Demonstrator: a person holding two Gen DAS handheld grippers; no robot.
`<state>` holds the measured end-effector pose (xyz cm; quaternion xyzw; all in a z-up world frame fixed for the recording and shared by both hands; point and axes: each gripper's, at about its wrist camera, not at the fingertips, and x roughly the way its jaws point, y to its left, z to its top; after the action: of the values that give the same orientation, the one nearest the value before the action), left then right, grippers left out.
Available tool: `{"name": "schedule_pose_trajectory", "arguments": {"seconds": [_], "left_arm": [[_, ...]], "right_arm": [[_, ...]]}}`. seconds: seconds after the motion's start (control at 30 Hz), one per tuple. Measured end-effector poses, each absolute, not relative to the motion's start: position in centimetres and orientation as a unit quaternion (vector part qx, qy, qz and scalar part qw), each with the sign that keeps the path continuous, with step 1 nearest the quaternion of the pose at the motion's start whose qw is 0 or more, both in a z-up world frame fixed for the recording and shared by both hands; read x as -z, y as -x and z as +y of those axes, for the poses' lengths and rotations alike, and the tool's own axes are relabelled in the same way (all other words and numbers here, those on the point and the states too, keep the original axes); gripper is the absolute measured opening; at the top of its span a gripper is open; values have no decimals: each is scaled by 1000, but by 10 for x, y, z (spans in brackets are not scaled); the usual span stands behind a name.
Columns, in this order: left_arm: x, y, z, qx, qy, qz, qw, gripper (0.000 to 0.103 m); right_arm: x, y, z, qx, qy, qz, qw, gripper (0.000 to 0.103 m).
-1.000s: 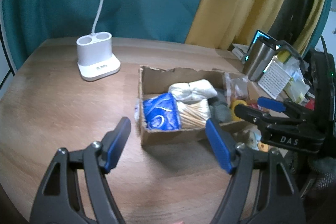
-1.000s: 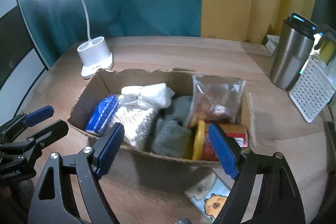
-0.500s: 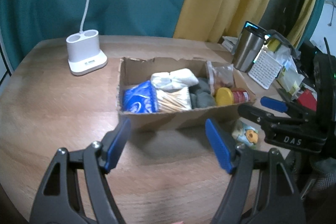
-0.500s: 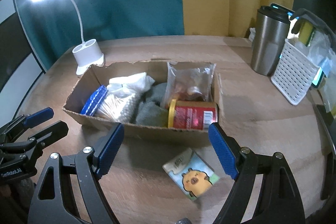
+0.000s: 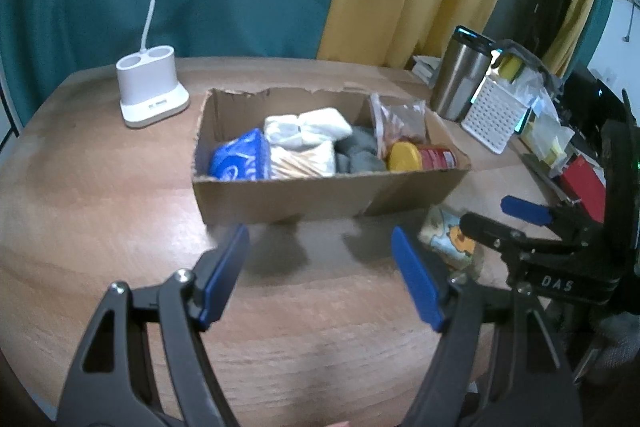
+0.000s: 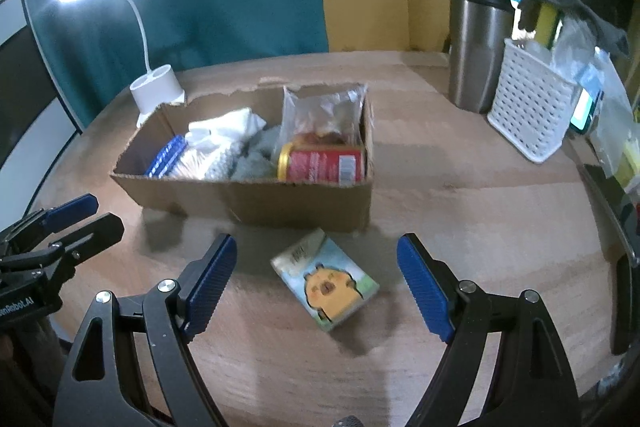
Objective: Organize objects
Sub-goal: 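Withdraw both open tools from the box, then close the right tool on the capybara tissue pack and lift it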
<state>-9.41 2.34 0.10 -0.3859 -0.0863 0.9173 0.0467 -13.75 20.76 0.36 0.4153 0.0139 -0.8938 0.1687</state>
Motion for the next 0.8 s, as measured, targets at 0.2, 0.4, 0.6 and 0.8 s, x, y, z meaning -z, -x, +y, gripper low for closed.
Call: {"name": "schedule_pose_trajectory", "arguments": {"seconds": [0.2,0.4,0.6,0.8], "left_arm": [[4,90,31,-916,391,-83,41,75],[14,89,37,-911,402,-87,34,75],[20,95,40,-907,413,-82,23,75],[26,101,40,-902,424,-78,10,76]], "right_arm": [[10,133,215,888,-425,11,174,85],[24,135,215,878,-438,24,189,85],[35,143,212,871,-448,39,197,85],[47,152,209,862,-459,43,209,85]]}}
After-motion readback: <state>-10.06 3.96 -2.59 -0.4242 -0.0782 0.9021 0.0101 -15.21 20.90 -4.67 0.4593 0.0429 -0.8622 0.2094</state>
